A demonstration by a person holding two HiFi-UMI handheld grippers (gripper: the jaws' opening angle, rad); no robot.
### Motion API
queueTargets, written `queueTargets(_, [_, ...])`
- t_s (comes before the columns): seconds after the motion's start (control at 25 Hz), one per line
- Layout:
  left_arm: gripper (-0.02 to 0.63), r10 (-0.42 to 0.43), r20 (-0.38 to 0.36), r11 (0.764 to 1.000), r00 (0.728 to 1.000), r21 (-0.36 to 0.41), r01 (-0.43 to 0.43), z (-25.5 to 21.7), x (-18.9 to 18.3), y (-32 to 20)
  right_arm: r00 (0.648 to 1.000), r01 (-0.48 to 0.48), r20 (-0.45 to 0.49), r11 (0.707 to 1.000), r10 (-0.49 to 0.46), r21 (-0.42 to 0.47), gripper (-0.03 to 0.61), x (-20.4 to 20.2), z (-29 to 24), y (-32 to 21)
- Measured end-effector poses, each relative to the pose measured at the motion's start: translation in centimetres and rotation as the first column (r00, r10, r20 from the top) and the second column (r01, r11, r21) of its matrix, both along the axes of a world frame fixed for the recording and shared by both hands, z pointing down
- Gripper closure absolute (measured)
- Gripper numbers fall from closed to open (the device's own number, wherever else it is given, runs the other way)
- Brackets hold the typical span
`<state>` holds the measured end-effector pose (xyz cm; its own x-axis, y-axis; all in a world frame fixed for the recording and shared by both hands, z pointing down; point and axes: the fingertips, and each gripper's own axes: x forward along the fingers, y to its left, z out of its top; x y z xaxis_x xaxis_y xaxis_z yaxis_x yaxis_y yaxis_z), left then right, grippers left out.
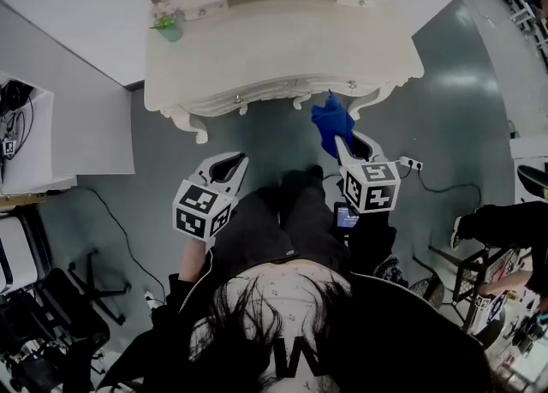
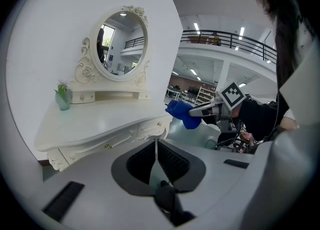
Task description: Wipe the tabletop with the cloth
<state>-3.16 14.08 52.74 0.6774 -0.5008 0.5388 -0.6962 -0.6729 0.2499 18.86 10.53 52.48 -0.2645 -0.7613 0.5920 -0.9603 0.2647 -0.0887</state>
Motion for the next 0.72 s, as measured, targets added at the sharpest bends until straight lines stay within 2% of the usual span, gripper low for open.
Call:
queueTargets(0.24, [0.612, 0.001, -0.029, 1.000, 1.000, 0.013, -0.001, -0.5, -0.1, 1.2, 1.000, 0.029, -0.009, 1.000, -0.029, -0.002, 0.494, -1.2, -1.1, 1.7])
queueTargets(0.48, [0.612, -0.035, -0.049, 0.999, 0.998, 0.033, 0.037, -1.3, -0.1, 1.7, 0.995, 0.095, 0.026, 0.995, -0.095, 0.009, 0.494, -2.8, -2.1, 2.0])
queueTargets(0.72, [0.612, -0.074, -0.052, 0.996, 0.996, 0.042, 0.076, -2.1, 1.3, 3.2, 0.987, 0.151, 0.052, 0.988, -0.151, 0.014, 0.494, -2.0, -2.7, 3.8])
